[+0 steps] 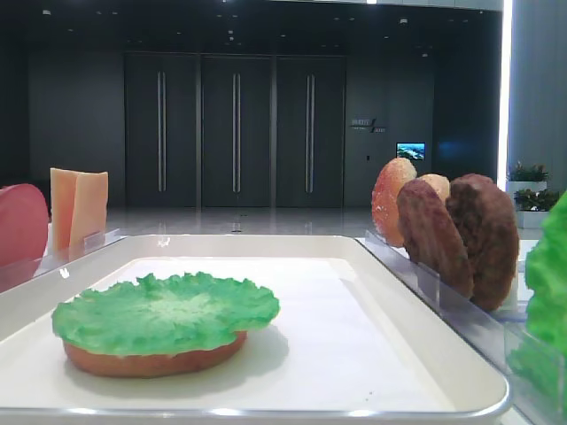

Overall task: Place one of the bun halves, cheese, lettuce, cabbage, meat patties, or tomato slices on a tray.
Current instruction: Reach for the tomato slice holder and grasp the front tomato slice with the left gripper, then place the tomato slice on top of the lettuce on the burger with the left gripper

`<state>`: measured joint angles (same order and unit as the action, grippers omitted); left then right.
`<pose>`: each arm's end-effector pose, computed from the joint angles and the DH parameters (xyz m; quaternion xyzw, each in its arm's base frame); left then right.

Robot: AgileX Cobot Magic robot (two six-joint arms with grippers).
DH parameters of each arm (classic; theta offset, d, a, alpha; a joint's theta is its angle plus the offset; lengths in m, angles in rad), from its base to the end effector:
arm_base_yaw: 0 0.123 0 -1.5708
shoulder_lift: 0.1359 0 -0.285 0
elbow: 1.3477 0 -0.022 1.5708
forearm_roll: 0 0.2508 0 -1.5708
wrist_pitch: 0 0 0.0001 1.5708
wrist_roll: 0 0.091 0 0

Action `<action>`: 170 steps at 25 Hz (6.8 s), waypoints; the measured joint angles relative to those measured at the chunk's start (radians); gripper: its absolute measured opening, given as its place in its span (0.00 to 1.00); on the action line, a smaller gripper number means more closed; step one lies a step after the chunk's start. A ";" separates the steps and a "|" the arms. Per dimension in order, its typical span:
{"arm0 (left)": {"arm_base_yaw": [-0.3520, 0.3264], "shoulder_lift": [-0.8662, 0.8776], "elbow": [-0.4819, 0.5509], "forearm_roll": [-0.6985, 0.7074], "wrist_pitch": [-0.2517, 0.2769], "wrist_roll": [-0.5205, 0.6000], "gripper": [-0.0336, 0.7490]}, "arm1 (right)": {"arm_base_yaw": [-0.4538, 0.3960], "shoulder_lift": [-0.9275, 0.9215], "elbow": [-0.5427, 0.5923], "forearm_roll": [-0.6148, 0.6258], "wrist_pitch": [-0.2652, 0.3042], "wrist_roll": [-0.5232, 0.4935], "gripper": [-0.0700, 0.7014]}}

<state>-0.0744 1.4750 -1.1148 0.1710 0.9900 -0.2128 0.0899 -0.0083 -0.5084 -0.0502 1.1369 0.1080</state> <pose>0.2868 -0.0084 0.2756 -0.0328 0.9847 0.0551 0.1623 -0.0101 -0.0051 0.2736 0.0100 0.8680 0.0241 0.4958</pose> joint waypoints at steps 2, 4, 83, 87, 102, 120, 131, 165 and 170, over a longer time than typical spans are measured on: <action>-0.076 0.000 -0.001 0.022 -0.015 -0.038 0.62 | 0.000 0.000 0.000 0.000 0.000 0.000 0.54; -0.162 0.006 -0.002 0.035 -0.026 -0.098 0.63 | 0.000 0.000 0.000 0.000 0.000 0.000 0.54; -0.417 0.276 -0.044 0.083 -0.059 -0.325 0.12 | 0.000 0.000 0.000 0.000 0.000 0.000 0.54; -0.417 0.276 -0.109 0.047 0.001 -0.302 0.12 | 0.000 0.000 0.000 0.000 0.000 0.000 0.54; -0.420 0.251 -0.253 -0.022 0.211 -0.248 0.12 | 0.000 0.000 0.000 0.000 0.000 0.000 0.54; -0.420 -0.043 0.066 -0.348 -0.065 -0.029 0.12 | 0.000 0.000 0.000 0.000 0.000 0.000 0.54; -0.420 -0.021 0.216 -0.948 -0.259 0.491 0.12 | 0.000 0.000 0.000 0.000 0.000 0.000 0.54; -0.191 0.144 0.465 -1.539 -0.099 1.186 0.12 | 0.000 0.000 0.000 0.000 0.000 0.000 0.54; -0.191 0.158 0.466 -1.568 -0.110 1.212 0.12 | 0.000 0.000 0.000 0.000 0.000 0.000 0.54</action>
<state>-0.2657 1.6329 -0.6487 -1.3971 0.8804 0.9988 0.0899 -0.0083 -0.5084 -0.0502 1.1369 0.1080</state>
